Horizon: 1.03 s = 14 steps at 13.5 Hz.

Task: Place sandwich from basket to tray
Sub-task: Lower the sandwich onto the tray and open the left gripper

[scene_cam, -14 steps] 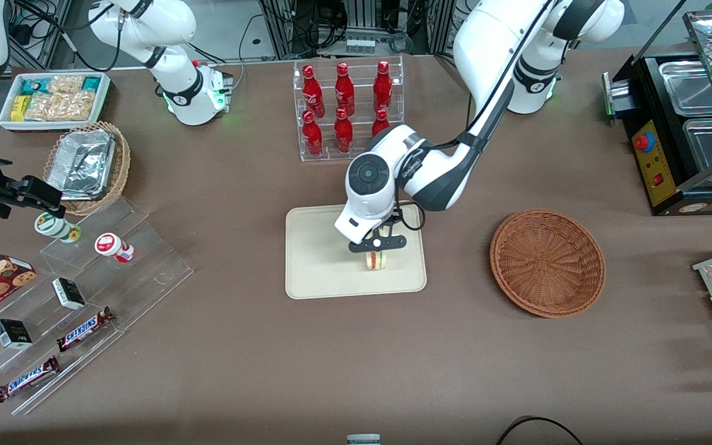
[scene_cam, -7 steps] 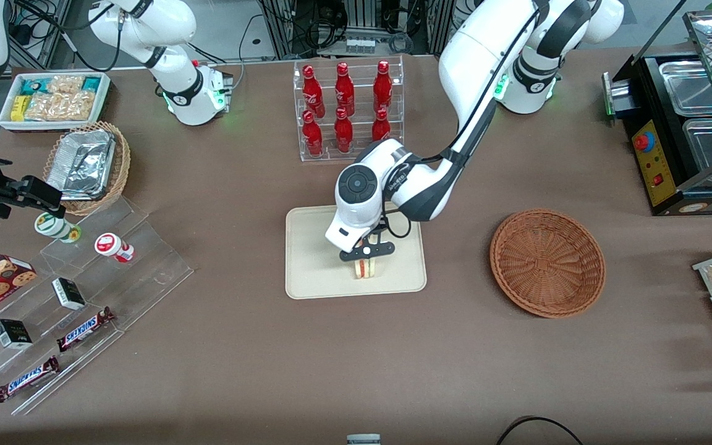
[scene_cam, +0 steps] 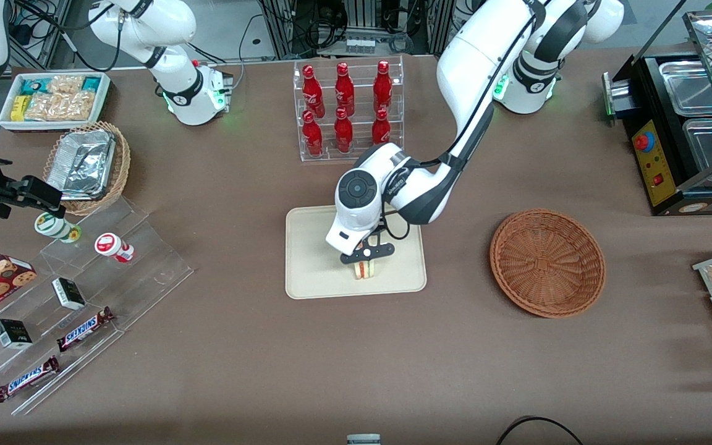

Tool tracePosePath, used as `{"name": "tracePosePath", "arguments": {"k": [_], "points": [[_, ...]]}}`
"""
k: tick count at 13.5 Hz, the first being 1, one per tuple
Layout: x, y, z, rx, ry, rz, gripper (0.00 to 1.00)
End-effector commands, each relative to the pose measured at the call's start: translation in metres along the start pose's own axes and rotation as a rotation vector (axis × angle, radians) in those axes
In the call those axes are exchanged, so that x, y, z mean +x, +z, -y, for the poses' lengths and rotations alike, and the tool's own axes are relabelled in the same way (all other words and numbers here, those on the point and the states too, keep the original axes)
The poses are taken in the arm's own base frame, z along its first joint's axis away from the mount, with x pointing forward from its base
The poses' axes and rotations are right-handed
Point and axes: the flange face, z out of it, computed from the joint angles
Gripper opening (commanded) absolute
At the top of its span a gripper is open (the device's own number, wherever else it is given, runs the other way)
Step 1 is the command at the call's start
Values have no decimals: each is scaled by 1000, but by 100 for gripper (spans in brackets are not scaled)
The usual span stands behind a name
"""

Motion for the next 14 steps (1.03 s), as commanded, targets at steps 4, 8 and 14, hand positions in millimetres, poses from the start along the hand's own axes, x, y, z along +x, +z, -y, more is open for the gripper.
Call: {"name": "tracePosePath", "arguments": {"k": [4, 8, 14], "points": [[2, -2, -7, -30, -29, 24, 100], [-1, -36, -6, -26, -16, 20, 100], [-6, -108, 18, 66, 136, 4, 100]]}}
